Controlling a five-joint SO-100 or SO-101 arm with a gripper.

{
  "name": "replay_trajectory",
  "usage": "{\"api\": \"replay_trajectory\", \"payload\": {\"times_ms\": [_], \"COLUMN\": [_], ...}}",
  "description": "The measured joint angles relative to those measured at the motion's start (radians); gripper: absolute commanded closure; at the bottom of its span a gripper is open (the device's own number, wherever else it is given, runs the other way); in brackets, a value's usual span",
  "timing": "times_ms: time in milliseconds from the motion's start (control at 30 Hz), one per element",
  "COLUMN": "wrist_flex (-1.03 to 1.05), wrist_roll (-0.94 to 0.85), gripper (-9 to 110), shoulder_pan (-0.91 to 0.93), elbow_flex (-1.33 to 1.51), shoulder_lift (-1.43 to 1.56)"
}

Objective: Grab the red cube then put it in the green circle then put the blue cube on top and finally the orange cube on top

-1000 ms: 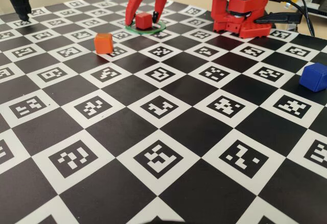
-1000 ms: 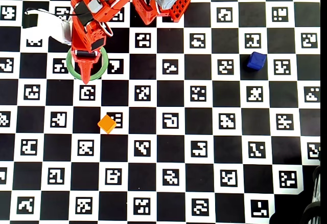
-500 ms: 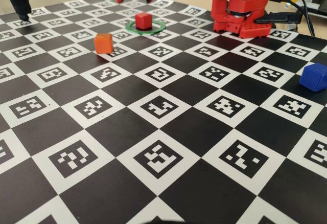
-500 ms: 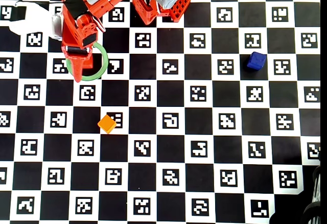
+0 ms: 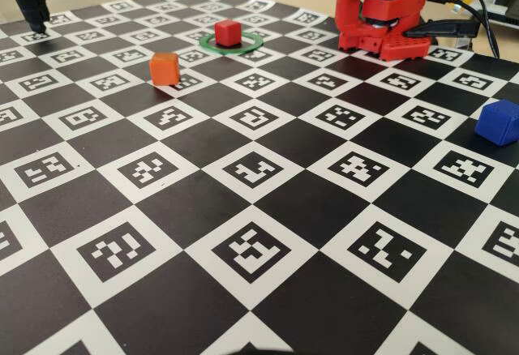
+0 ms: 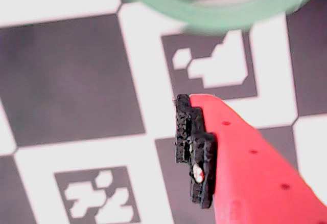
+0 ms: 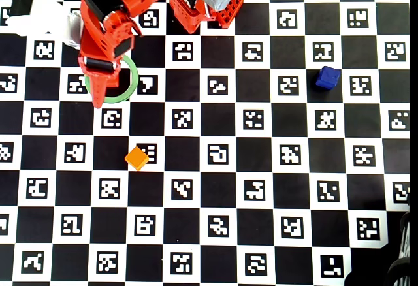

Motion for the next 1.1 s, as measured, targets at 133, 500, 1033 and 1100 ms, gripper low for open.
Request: {"api": "replay_trajectory", "payload": {"times_ms": [133, 500, 1033, 1100], "wrist_flex": [0.069, 0.137, 0.11, 0.08], "wrist_roll": [0.13, 0.489, 0.966, 1.009], "gripper": [58, 58, 59, 59], "shoulder_pan": [-0.091, -0.407, -0.992, -1.057], "elbow_flex": [-0.037, -0.041, -0.026, 0.014], "shoulder_lift": [0.0, 0.106, 0.192, 0.179]}}
